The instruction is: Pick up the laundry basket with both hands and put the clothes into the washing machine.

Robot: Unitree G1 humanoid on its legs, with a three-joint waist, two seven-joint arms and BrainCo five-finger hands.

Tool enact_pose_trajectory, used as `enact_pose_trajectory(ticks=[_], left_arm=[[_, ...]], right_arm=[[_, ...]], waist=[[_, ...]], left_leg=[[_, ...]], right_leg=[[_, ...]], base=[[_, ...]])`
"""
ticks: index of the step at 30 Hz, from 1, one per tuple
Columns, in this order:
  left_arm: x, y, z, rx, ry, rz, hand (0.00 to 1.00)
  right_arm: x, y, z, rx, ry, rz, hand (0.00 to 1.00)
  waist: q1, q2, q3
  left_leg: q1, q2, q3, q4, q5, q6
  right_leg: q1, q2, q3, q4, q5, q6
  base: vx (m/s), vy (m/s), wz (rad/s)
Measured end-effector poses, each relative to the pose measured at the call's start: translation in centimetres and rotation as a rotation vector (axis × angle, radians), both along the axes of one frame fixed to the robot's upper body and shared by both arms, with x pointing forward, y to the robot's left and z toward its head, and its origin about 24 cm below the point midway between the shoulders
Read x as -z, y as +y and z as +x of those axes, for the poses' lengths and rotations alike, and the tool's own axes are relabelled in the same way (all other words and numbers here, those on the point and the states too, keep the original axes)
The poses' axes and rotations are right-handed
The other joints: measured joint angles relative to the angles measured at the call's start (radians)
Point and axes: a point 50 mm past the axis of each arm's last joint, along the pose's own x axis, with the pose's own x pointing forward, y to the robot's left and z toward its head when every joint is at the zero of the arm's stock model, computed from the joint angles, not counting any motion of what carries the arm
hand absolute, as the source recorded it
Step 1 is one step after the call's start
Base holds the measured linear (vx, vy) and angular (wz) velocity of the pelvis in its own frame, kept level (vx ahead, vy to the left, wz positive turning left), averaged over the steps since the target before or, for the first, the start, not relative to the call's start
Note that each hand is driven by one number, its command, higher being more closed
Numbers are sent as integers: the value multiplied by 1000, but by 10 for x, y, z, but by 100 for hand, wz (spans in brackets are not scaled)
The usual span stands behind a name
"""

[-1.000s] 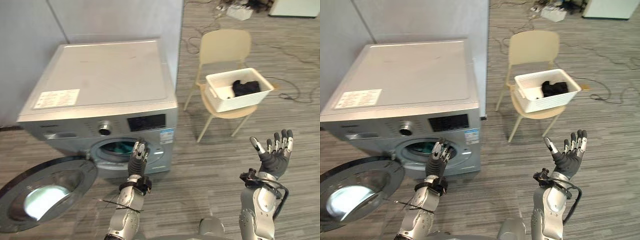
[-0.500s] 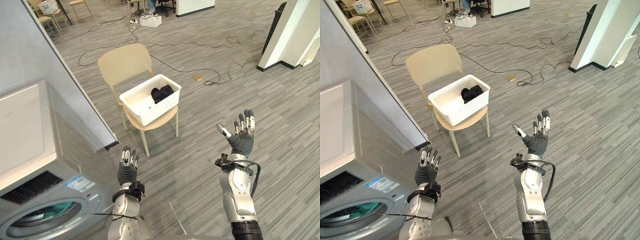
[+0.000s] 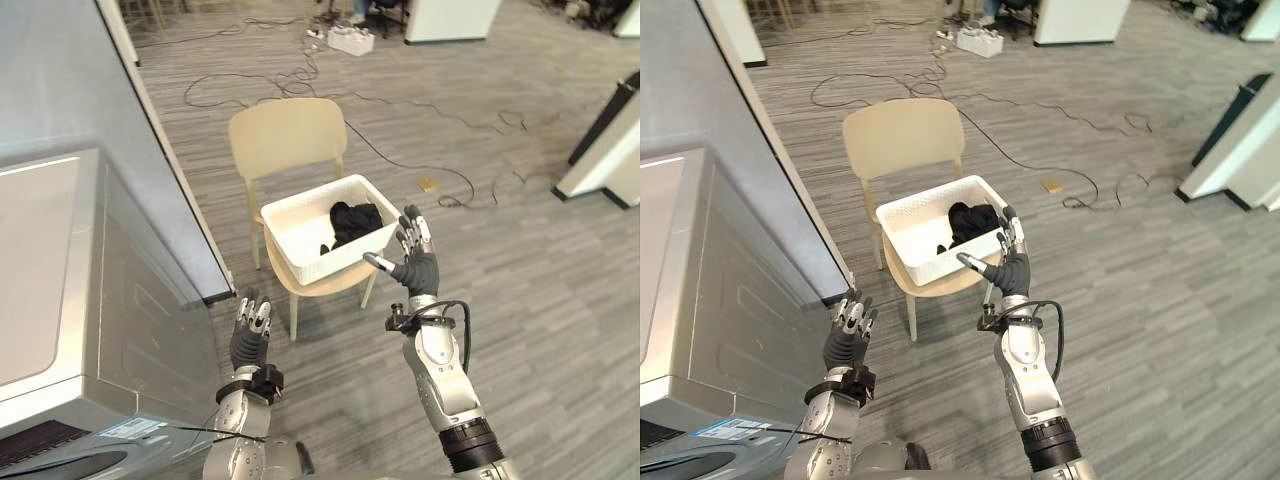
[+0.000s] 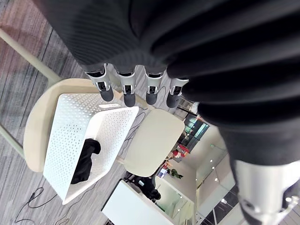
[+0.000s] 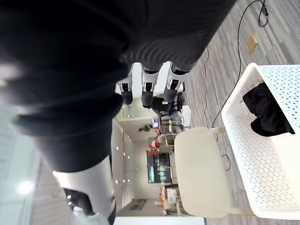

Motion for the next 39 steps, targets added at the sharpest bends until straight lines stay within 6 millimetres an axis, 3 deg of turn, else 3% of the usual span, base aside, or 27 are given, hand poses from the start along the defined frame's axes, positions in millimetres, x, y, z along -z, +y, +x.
enact_pose_trajectory(ticks=[1, 3, 4, 5, 8, 10, 11, 12, 13, 14, 16, 18, 20, 22, 24, 25, 26, 27, 29, 30, 31, 32, 33, 34, 36, 38, 39], left_arm=[[1, -2, -1, 9, 3, 13, 0], [-1, -6, 0, 27, -5, 13, 0], [0, -8, 0, 38, -5, 16, 0], [-1, -9, 1, 50, -9, 27, 0], [5, -11, 0, 78, 11, 46, 0], [13, -8, -1, 76, 46, 53, 0], [17, -5, -3, 78, 62, 61, 0], [20, -3, -4, 96, 77, 85, 0], [27, -5, -7, 99, 112, 79, 0], [29, -9, -10, 109, 124, 79, 0], [29, -17, -9, 129, 118, 63, 0], [25, -21, -4, 141, 93, 55, 0], [26, -20, -4, 143, 94, 59, 0], [31, -12, -7, 117, 118, 70, 0], [39, -6, -16, 94, 165, 68, 0], [45, -2, -23, 78, 206, 63, 0], [50, 2, -31, 60, 233, 59, 0], [51, 4, -33, 56, 239, 61, 0], [51, -2, -34, 78, 242, 50, 0], [51, -4, -33, 84, 241, 45, 0], [51, -5, -32, 91, 238, 40, 0], [50, -7, -31, 109, 233, 38, 0], [50, -7, -32, 111, 234, 37, 0], [51, -8, -33, 115, 236, 37, 0], [48, -1, -27, 154, 212, 96, 0], [44, 3, -21, 167, 194, 126, 0], [39, 4, -12, 189, 167, 147, 0]], right_arm=[[5, -5, -3, 21, 19, -32, 0], [8, -9, -7, 44, 25, -76, 0], [9, -13, -7, 60, 28, -119, 0], [9, -20, -6, 92, 29, -166, 0], [11, -48, -5, 199, 59, -272, 0], [12, -68, -5, 282, 81, -337, 0], [12, -80, -6, 331, 91, -363, 0], [12, -90, -7, 374, 101, -374, 0], [14, -99, -8, 404, 124, -402, 0], [14, -105, -8, 424, 139, -429, 0], [14, -120, -11, 475, 164, -460, 0], [10, -129, -15, 516, 161, -477, 0], [13, -127, -18, 511, 175, -486, 0], [18, -118, -19, 471, 188, -479, 0], [20, -109, -17, 428, 191, -473, 0], [23, -105, -17, 402, 197, -475, 0], [25, -101, -17, 380, 204, -478, 0], [26, -101, -18, 375, 207, -480, 0], [35, -110, -19, 376, 253, -509, 0], [40, -115, -20, 379, 279, -521, 0], [49, -120, -22, 373, 326, -542, 0], [64, -129, -25, 358, 409, -585, 0], [69, -133, -26, 351, 439, -614, 0], [76, -137, -27, 335, 479, -656, 0], [76, -134, -15, 296, 495, -700, 0], [69, -132, -3, 295, 469, -722, 0], [61, -134, 14, 297, 453, -734, 0]], waist=[[-7, 7, 4], [-11, 24, 2], [-12, 33, -7], [-15, 25, -15], [-17, 18, -17], [-17, 20, -16], [-16, 14, -18], [-23, -8, -24], [-13, 38, -26], [-9, 53, -25], [-19, 60, -20], [-18, 56, -19], [-20, 61, -22], [-21, 50, -12], [-23, 42, 7], [-14, 37, 16], [-12, 25, 17], [-11, 10, 19], [-13, 5, 27], [-14, 6, 29], [-15, 5, 30], [-16, 2, 32], [-15, 7, 31], [-10, 33, 37], [-16, 13, 77], [-17, 5, 98], [-13, 1, 126]], left_leg=[[51, -15, -40, -19, -2, 0], [108, -24, -105, -71, 0, -10], [118, -25, -146, -96, 6, -28], [116, -27, -200, -106, 8, -46], [112, -15, -314, -102, -3, -91], [113, 13, -381, -96, -16, -134], [113, 34, -422, -88, -32, -175], [116, 48, -458, -77, -52, -230], [124, 95, -490, -87, -58, -252], [137, 113, -490, -117, -40, -280], [173, 120, -483, -190, 29, -287], [216, 132, -483, -233, 60, -297], [223, 160, -484, -228, 60, -301], [156, 191, -516, -90, 71, -297], [33, 216, -539, 143, 144, -179], [-4, 244, -518, 221, 225, -110], [-27, 267, -487, 244, 307, -95], [-38, 276, -466, 255, 326, -84], [-112, 268, -390, 300, 227, -130], [-124, 257, -362, 284, 208, -142], [-135, 235, -316, 231, 182, -157], [-126, 180, -263, 62, 178, -172], [-101, 157, -245, -26, 202, -167], [-76, 142, -211, -132, 246, -174], [-75, 99, -210, -216, 270, -195], [-117, 83, -212, -220, 281, -184], [-166, 75, -208, -224, 293, -171]], right_leg=[[-22, -20, -18, 60, -23, -24], [-65, -42, -60, 50, -81, -115], [-104, -63, -86, -15, -123, -169], [-140, -86, -102, -126, -146, -203], [-164, -112, -64, -430, -147, -217], [-175, -107, -6, -606, -108, -211], [-178, -103, 25, -727, -42, -218], [-157, -90, 51, -777, 100, -140], [-139, -46, 17, -763, 93, -139], [-136, -27, 11, -747, 74, -153], [-141, -20, 20, -678, 22, -164], [-142, -19, 15, -591, -71, -166], [-148, -5, -5, -536, -138, -176], [-132, 23, -42, -521, -177, -201], [-85, 54, -73, -545, -186, -224], [-37, 75, -88, -583, -176, -243], [0, 87, -102, -624, -169, -259], [14, 86, -112, -639, -166, -265], [43, 76, -155, -706, -144, -283], [49, 70, -165, -723, -137, -282], [54, 61, -178, -744, -129, -278], [61, 43, -200, -766, -117, -265], [61, 40, -204, -772, -113, -258], [65, 54, -197, -784, -108, -246], [26, 19, -198, -788, -97, -222], [-13, 8, -202, -788, -88, -214], [-65, -4, -200, -789, -70, -207]], base=[[317, -48, 106], [352, -103, 108], [376, -187, 121], [295, -197, 114], [307, -336, 122], [314, -432, 100], [330, -534, 96], [347, -618, 82], [256, -471, 44], [177, -340, 19], [139, -235, 30], [153, -279, 28], [115, -266, 34], [76, -212, 37], [84, -246, 27], [113, -219, 23], [134, -206, 25], [162, -206, 38], [157, -132, 47], [128, -49, 45], [145, 17, 49], [120, 28, 45], [159, 105, 23], [122, 130, 13], [104, 148, 16], [-21, 107, 9], [-57, 132, 3]])
